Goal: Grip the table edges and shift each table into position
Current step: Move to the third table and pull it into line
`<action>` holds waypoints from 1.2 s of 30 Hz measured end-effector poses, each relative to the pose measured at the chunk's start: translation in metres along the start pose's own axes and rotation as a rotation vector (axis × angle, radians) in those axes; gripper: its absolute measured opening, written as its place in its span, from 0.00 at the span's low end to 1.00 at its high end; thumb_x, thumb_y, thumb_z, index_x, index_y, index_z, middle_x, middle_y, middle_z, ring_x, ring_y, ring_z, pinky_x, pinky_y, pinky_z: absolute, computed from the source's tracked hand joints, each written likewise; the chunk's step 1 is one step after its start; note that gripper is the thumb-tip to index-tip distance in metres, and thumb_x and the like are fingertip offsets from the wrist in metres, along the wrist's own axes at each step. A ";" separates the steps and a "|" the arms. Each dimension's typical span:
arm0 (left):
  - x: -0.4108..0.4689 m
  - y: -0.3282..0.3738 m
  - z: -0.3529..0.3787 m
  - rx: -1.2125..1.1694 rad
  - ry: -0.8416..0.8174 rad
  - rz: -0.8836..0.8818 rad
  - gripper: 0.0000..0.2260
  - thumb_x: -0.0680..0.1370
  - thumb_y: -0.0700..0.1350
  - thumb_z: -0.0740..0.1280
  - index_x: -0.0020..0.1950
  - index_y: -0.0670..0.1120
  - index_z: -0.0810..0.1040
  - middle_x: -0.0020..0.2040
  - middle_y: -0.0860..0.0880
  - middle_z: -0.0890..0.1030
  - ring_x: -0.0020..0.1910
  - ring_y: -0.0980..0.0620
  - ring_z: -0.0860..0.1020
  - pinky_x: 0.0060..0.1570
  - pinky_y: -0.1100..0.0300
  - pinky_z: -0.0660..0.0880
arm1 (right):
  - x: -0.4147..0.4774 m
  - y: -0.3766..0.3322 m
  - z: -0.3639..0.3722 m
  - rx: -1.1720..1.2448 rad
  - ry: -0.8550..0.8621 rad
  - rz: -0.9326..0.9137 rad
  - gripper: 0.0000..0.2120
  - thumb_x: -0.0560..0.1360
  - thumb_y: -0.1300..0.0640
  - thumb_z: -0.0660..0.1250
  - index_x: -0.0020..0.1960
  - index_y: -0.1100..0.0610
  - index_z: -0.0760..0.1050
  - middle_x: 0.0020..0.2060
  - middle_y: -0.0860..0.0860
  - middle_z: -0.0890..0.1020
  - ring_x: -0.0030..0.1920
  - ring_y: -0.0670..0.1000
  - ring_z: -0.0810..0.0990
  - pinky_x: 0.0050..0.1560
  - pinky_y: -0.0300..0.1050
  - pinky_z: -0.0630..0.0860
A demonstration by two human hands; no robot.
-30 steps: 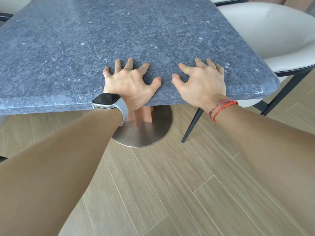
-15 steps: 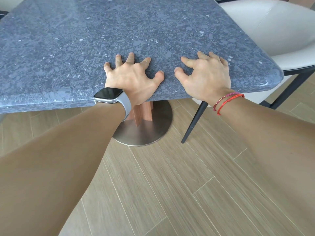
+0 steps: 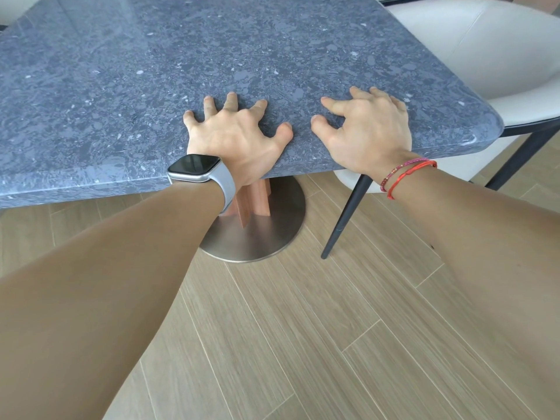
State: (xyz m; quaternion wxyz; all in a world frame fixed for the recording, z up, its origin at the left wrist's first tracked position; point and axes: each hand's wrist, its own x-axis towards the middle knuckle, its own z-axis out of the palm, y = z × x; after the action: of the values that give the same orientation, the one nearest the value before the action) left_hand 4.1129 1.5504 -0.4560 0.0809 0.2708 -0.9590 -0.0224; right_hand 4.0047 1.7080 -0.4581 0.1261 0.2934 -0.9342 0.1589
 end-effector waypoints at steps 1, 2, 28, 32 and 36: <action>0.000 0.001 0.000 -0.002 0.000 -0.001 0.32 0.76 0.72 0.48 0.76 0.61 0.68 0.75 0.46 0.70 0.77 0.36 0.61 0.73 0.32 0.56 | 0.001 0.001 0.000 0.001 0.001 -0.001 0.23 0.77 0.36 0.59 0.70 0.40 0.76 0.70 0.58 0.76 0.72 0.63 0.69 0.74 0.60 0.59; 0.000 0.001 0.000 -0.003 -0.002 -0.002 0.32 0.76 0.71 0.48 0.76 0.61 0.68 0.74 0.46 0.70 0.77 0.37 0.62 0.73 0.32 0.56 | 0.001 0.001 0.000 0.003 -0.001 -0.002 0.23 0.78 0.36 0.60 0.70 0.41 0.76 0.70 0.59 0.76 0.72 0.63 0.69 0.74 0.60 0.59; -0.005 -0.003 -0.004 -0.031 -0.120 0.025 0.34 0.79 0.71 0.47 0.83 0.59 0.55 0.85 0.43 0.52 0.82 0.34 0.47 0.76 0.30 0.43 | -0.003 0.006 0.009 0.003 0.054 0.009 0.26 0.76 0.34 0.59 0.68 0.43 0.79 0.72 0.56 0.75 0.75 0.63 0.67 0.76 0.62 0.58; -0.005 -0.002 -0.004 -0.038 -0.130 0.020 0.34 0.79 0.71 0.48 0.83 0.59 0.55 0.85 0.43 0.52 0.82 0.34 0.46 0.77 0.31 0.43 | -0.003 0.009 0.013 -0.010 0.100 -0.012 0.24 0.76 0.36 0.61 0.66 0.44 0.80 0.71 0.57 0.76 0.74 0.64 0.69 0.74 0.64 0.61; -0.005 -0.002 -0.003 -0.037 -0.109 0.010 0.34 0.78 0.71 0.49 0.82 0.59 0.57 0.84 0.43 0.54 0.82 0.35 0.48 0.77 0.31 0.44 | -0.002 0.011 0.015 -0.011 0.109 -0.021 0.24 0.76 0.36 0.61 0.66 0.45 0.80 0.70 0.57 0.77 0.73 0.64 0.70 0.73 0.65 0.62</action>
State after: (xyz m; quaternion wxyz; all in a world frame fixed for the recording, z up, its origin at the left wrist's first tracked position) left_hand 4.1193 1.5511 -0.4536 0.0337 0.2629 -0.9627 -0.0543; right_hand 3.9979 1.7122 -0.4755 0.1799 0.2933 -0.9238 0.1679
